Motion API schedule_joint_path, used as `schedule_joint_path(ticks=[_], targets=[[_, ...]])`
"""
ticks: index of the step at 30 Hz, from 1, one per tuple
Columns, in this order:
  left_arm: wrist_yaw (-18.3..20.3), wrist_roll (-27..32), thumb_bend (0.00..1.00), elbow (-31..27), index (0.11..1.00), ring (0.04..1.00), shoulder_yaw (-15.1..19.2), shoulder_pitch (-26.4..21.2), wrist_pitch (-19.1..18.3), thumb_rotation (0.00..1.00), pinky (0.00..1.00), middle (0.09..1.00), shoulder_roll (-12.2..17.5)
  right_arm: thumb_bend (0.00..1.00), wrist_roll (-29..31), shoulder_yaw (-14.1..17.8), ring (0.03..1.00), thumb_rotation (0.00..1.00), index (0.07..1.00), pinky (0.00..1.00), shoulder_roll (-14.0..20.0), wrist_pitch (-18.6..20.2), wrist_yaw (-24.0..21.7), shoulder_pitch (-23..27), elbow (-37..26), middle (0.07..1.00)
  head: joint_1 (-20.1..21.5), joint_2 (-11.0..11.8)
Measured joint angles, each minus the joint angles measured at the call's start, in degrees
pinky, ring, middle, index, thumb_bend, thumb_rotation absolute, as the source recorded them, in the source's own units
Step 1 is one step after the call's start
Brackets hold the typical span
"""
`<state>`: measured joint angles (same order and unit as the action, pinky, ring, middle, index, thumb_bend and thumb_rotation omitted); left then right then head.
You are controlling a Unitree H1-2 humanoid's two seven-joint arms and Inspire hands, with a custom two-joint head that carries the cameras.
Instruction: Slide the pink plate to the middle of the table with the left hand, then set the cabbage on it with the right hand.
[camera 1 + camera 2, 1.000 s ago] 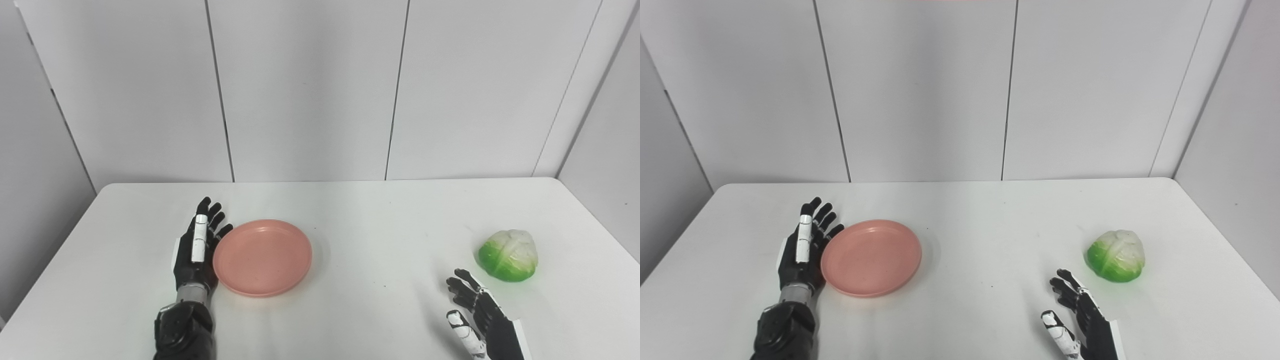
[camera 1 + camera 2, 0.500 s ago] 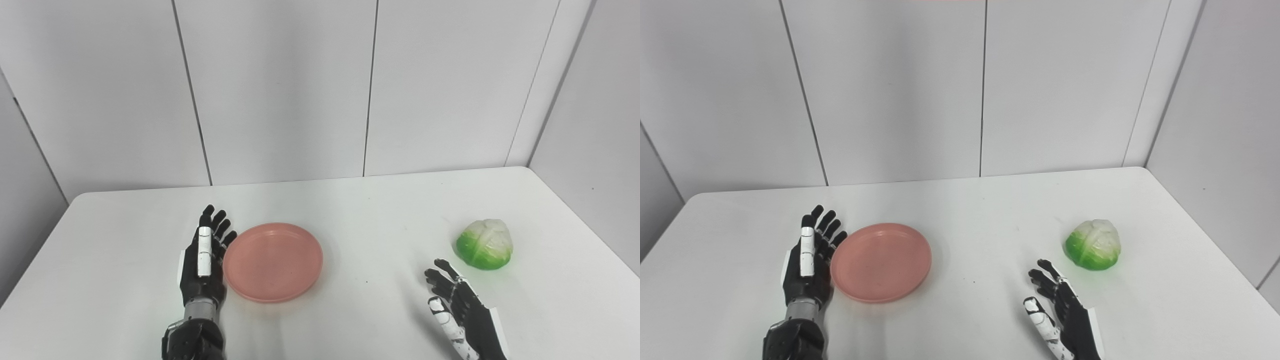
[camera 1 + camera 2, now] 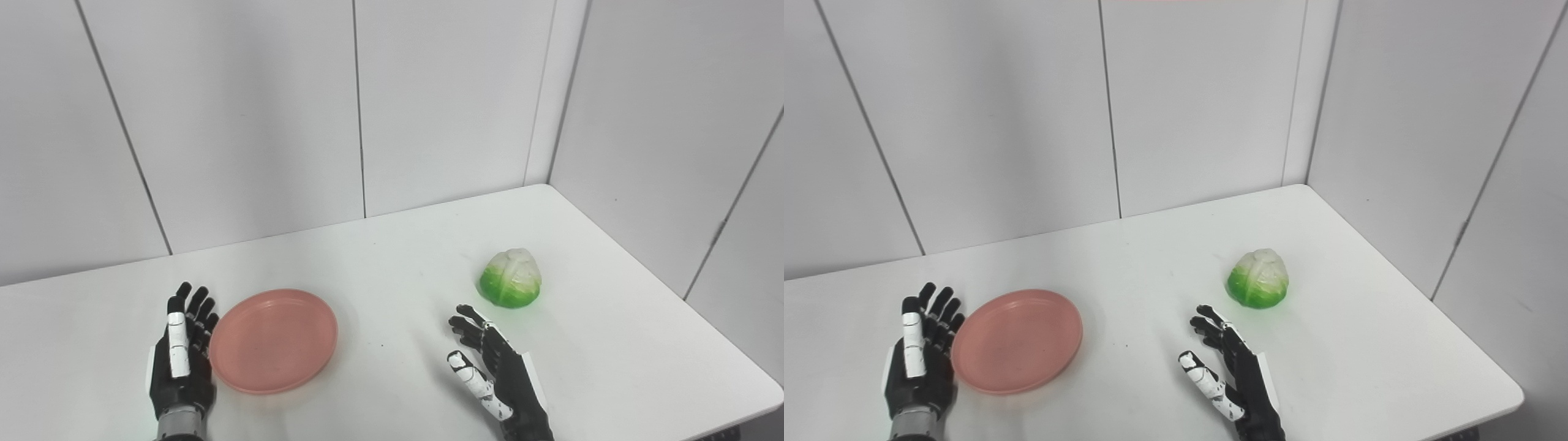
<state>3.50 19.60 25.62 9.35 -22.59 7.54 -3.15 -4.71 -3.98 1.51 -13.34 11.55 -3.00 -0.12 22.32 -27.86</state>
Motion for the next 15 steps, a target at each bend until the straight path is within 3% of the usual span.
schedule_joint_path(ticks=[8,12,15], targets=[[0.76,0.47,0.89,-0.08,0.950,0.974,-0.55,0.04,-0.64,0.81,0.97,0.950,0.79,0.71,-1.32,-1.02,0.783,0.72,0.819,0.77,-0.06,-0.17,1.74,-0.06,-0.19,0.775,-1.93,-1.32],[0.76,0.44,0.90,0.00,0.965,0.962,-0.44,-0.02,-0.64,0.80,0.96,0.942,0.97,0.78,-3.60,-2.01,0.785,0.80,0.903,0.75,-0.20,-2.84,2.81,-0.15,-0.39,0.804,-3.68,-1.76],[0.76,0.42,0.89,0.79,0.964,0.957,-0.42,-0.54,-0.42,0.80,0.95,0.941,0.96,0.80,-5.26,-3.53,0.792,0.82,0.896,0.74,-0.67,-2.96,2.98,-0.33,-2.14,0.810,-3.43,-1.67]])
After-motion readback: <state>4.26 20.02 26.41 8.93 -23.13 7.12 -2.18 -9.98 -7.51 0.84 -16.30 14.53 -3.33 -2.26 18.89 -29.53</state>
